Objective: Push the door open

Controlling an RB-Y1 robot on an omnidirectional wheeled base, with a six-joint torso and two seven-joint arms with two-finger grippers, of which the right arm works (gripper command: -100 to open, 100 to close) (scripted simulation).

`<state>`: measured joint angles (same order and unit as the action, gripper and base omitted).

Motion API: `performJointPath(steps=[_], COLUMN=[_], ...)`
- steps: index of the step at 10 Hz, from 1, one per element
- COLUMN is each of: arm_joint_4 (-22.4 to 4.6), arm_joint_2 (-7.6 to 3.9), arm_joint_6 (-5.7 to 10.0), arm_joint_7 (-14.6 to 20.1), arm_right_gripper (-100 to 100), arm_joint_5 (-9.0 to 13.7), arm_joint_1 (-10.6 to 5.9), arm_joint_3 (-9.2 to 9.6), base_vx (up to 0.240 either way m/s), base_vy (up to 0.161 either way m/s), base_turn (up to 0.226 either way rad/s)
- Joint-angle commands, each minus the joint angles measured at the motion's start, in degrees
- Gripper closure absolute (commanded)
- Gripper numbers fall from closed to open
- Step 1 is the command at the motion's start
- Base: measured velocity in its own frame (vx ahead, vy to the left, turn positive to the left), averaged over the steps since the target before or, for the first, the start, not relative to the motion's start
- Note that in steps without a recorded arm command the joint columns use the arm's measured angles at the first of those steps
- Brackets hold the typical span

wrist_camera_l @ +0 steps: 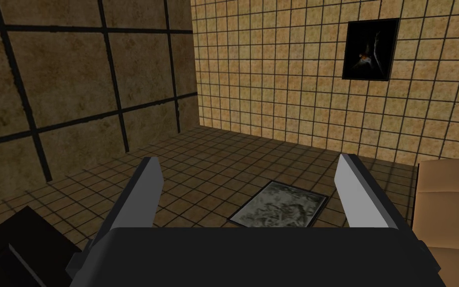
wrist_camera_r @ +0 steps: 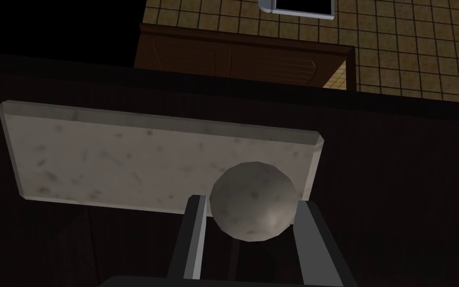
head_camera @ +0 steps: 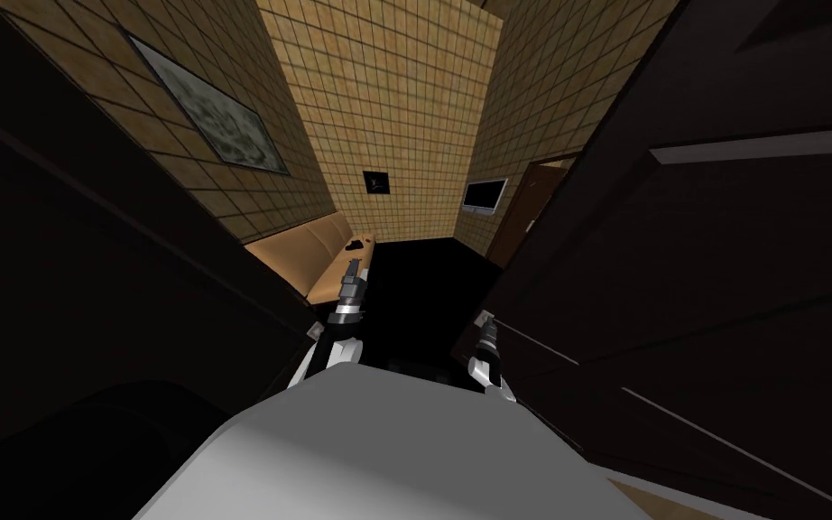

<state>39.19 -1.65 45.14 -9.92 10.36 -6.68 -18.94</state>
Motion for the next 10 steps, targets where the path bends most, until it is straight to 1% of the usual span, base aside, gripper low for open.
performJointPath(steps=[1, 2, 3, 4, 5, 6, 7, 8, 10], arm_joint_4=[0.6, 0.6, 0.6, 0.7, 0.7, 0.7, 0.9, 0.9, 1.0], arm_joint_2=[-0.25, -0.25, 0.26, 0.58, 1.16, 1.01, 0.11, -0.04, -0.57], arm_joint_6=[0.11, 0.11, 0.06, 0.05, 0.02, -0.36, -0.20, -0.18, -0.07], arm_joint_7=[-0.4, -0.4, -0.7, -0.9, -1.0, -1.0, -1.4, -1.5, -2.0], arm_right_gripper=[100, 100, 100, 100, 100, 100, 100, 100, 100], arm_joint_5=[0.8, 0.8, 1.5, 1.7, 2.1, 1.9, 2.6, 2.7, 3.4], arm_joint_1=[0.05, 0.05, 0.03, 0.03, 0.02, 0.37, 0.45, 0.47, 0.53], arm_joint_3=[-1.43, -1.43, -2.50, -2.94, -3.54, -3.18, -4.35, -4.59, -5.75], base_vx=[0.193, 0.119, 0.176, 0.195, 0.195, 0.087, 0.119, 0.180, 0.181], base_vy=[0.017, 0.034, 0.034, 0.046, 0.037, 0.011, -0.008, -0.008, -0.023], base_turn=[-0.047, -0.030, -0.083, -0.068, -0.076, -0.038, -0.026, -0.036, -0.029])
